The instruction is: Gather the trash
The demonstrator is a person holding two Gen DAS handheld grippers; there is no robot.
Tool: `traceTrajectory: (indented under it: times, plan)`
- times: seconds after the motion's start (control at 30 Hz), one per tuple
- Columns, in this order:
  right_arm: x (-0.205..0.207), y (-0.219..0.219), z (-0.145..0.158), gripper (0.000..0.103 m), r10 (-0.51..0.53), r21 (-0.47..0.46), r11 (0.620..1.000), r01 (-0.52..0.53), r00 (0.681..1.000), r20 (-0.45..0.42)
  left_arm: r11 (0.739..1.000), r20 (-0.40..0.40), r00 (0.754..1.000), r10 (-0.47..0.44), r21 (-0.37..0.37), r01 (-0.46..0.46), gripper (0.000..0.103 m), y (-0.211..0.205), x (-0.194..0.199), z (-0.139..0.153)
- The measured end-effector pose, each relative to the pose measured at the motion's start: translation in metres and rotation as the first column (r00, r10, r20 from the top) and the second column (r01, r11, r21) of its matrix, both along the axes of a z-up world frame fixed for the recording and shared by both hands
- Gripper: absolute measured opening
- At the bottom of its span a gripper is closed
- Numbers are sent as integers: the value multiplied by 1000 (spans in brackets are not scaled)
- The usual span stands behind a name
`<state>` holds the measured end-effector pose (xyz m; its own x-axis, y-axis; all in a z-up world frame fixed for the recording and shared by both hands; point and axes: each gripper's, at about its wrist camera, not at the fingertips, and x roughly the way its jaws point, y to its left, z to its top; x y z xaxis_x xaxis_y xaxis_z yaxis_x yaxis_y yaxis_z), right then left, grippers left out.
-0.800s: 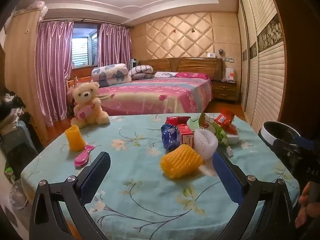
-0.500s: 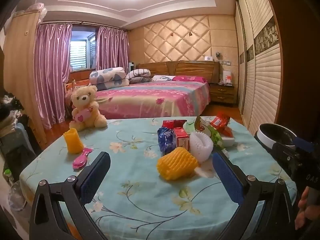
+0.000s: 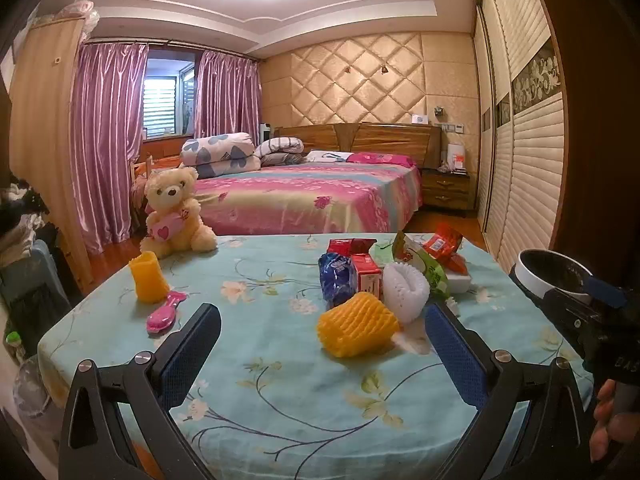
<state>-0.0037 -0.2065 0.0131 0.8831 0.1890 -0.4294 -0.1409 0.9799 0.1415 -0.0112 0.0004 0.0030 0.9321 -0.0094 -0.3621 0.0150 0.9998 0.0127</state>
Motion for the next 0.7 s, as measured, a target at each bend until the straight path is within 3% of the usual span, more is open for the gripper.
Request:
traceTrajectory:
  times: [0.7]
  plan:
    - [1,1,1,103,-32,-12,999,31,999,-11,1000,1,1000,-2,-8,2,102,2,-1,-5]
